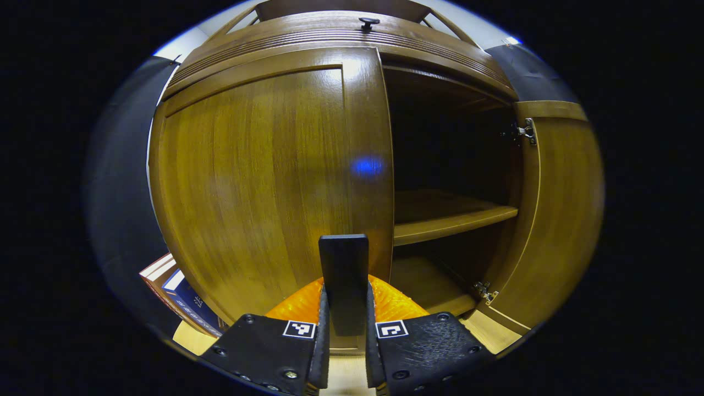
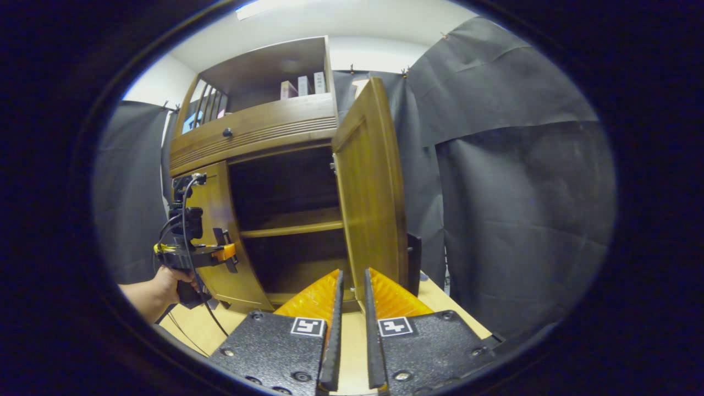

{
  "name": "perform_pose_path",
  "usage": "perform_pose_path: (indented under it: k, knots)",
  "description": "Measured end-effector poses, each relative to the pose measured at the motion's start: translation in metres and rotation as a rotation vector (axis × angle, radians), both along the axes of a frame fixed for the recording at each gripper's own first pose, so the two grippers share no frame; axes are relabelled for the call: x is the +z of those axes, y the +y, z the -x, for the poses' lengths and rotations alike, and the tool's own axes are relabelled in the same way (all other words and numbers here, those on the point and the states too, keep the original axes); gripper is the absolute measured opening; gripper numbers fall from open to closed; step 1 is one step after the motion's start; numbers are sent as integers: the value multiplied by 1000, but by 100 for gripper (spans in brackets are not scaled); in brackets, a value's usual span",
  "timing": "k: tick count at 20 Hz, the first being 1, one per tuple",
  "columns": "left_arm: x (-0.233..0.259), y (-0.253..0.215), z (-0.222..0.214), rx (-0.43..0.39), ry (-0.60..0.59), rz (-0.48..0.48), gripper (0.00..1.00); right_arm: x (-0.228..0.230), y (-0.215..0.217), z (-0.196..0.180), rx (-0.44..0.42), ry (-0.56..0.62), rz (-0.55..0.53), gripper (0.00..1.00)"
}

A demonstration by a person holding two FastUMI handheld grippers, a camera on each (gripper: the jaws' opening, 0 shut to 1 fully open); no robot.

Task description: Open the right door of the double-door shoe cabinet with the right hand, and open the left door with the left hand.

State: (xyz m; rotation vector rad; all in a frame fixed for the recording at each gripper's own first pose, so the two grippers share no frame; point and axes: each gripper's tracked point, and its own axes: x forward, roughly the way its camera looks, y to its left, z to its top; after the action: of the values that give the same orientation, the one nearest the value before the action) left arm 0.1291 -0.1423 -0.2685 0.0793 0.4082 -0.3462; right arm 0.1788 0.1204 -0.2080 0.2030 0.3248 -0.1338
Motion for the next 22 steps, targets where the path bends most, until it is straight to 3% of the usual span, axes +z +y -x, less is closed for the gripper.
perform_pose_path:
  k: [5, 11, 20, 22]
  knots:
    - [5, 12, 22, -8, -2, 15, 25, -4, 18, -9, 68, 11, 41, 44]
    - [14, 25, 44, -16, 0, 17, 25, -8, 31, -18, 134, 24, 65, 52]
    - [23, 58, 80, 4, -5, -15, 25, -15, 68, -35, 272, 21, 74, 55]
    - [25, 67, 88, 13, -5, -22, 25, -16, 74, -40, 296, 19, 75, 60]
